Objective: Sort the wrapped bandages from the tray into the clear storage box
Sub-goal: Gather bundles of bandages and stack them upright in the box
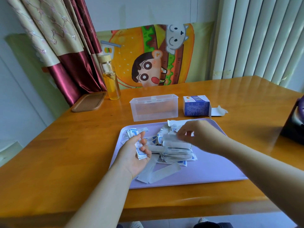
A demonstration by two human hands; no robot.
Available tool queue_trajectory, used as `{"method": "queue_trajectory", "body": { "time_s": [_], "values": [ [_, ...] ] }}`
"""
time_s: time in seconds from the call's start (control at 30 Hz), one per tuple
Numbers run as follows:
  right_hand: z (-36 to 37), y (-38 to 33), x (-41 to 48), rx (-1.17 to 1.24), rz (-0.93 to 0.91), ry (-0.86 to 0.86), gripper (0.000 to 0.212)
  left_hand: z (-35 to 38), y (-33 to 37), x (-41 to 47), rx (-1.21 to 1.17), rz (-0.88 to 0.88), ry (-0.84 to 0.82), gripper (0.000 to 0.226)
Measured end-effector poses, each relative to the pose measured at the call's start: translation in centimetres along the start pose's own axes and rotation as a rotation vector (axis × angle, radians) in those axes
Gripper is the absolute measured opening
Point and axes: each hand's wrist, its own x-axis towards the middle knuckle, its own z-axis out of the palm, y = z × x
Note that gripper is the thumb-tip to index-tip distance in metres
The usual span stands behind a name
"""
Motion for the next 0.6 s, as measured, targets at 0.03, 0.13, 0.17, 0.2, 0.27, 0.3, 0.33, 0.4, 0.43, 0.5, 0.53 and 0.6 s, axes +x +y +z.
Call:
{"method": "queue_trajectory", "body": {
  "time_s": [0.03,0.13,0.17,0.2,0.27,0.3,0.33,0.4,0.43,0.5,0.53,0.6],
  "values": [
    [-0.2,0.0,0.2,0.103,0.056,0.043,0.011,0.0,-0.1,0.0,0.019,0.000,-0.011,0.015],
    [0.3,0.0,0.6,0.456,0.229,-0.019,0.006,0.2,-0.3,-0.1,0.089,0.005,-0.053,0.014],
    [0.6,0.0,0.6,0.584,0.284,-0.051,0.005,0.2,-0.5,-0.2,0.112,0.010,-0.067,0.013],
    [1.0,0.0,0.7,0.694,0.328,-0.070,0.005,0.3,-0.6,-0.3,0.134,0.025,-0.074,0.012],
    [1.9,-0.3,0.9,0.777,0.349,-0.077,0.009,0.1,-0.6,-0.3,0.156,0.098,-0.053,0.006],
    [2.4,-0.7,1.3,0.772,0.345,-0.063,0.010,-0.1,-0.5,-0.2,0.152,0.146,-0.030,0.004],
    [2.9,-1.1,1.7,0.762,0.343,-0.037,0.011,-0.3,-0.2,-0.1,0.138,0.188,-0.003,0.003],
    [3.9,-1.9,3.0,0.735,0.341,0.014,0.012,-1.0,0.9,0.2,0.084,0.234,0.050,0.003],
    [4.4,-2.4,3.8,0.713,0.341,0.029,0.013,-1.4,1.4,0.2,0.060,0.242,0.075,0.004],
    [5.7,-3.4,5.5,0.685,0.342,0.050,0.020,-2.4,2.4,0.2,0.032,0.244,0.118,0.008],
    [6.2,-3.8,6.3,0.708,0.352,0.063,0.022,-2.8,2.7,0.3,0.024,0.239,0.130,0.008],
    [7.2,-4.9,7.7,0.830,0.391,0.056,0.014,-3.6,3.2,0.3,0.005,0.227,0.145,0.007]
  ]
}}
